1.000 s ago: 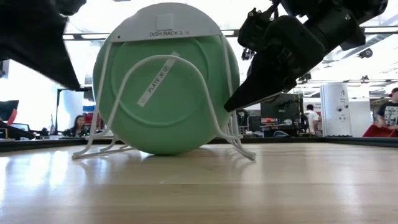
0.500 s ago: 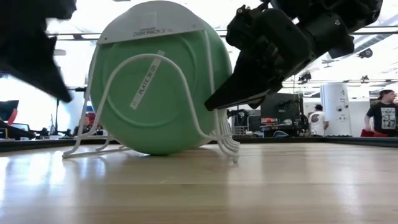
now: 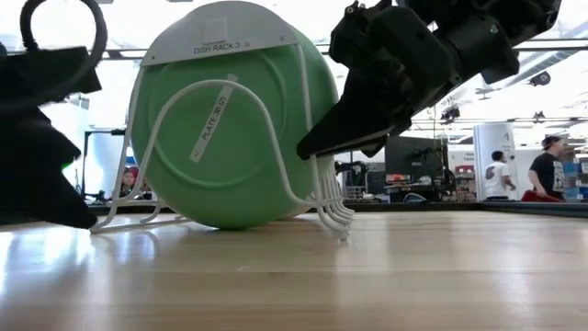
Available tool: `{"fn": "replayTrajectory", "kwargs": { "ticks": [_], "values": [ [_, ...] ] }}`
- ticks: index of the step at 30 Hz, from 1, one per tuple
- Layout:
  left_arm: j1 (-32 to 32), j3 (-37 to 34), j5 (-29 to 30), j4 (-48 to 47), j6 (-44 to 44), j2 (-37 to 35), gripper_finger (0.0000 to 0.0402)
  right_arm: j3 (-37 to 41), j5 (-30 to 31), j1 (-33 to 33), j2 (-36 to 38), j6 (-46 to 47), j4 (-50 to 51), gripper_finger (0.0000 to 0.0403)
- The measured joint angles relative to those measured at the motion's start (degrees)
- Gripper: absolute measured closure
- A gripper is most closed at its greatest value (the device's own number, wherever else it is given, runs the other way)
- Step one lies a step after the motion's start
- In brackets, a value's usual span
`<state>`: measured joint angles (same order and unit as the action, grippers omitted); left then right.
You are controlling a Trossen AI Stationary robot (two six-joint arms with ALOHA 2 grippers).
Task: Sort dishes
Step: Adjust the dish rack
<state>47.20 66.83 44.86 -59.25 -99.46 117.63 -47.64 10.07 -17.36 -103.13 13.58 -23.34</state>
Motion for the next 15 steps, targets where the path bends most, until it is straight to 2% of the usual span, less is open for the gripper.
{"fn": "replayTrajectory", "kwargs": {
  "ticks": [10, 15],
  "values": [
    [0.1, 6.8, 5.5, -14.0, -3.6, 6.4, 0.0401, 0.1, 0.0, 0.0, 0.0, -0.2, 2.1, 0.0258],
    [0.1, 7.8, 5.7, -16.7, -6.3, 6.7, 0.0379, 0.1, 0.0, 0.0, 0.0, -0.3, 3.4, 0.0226]
  ]
}}
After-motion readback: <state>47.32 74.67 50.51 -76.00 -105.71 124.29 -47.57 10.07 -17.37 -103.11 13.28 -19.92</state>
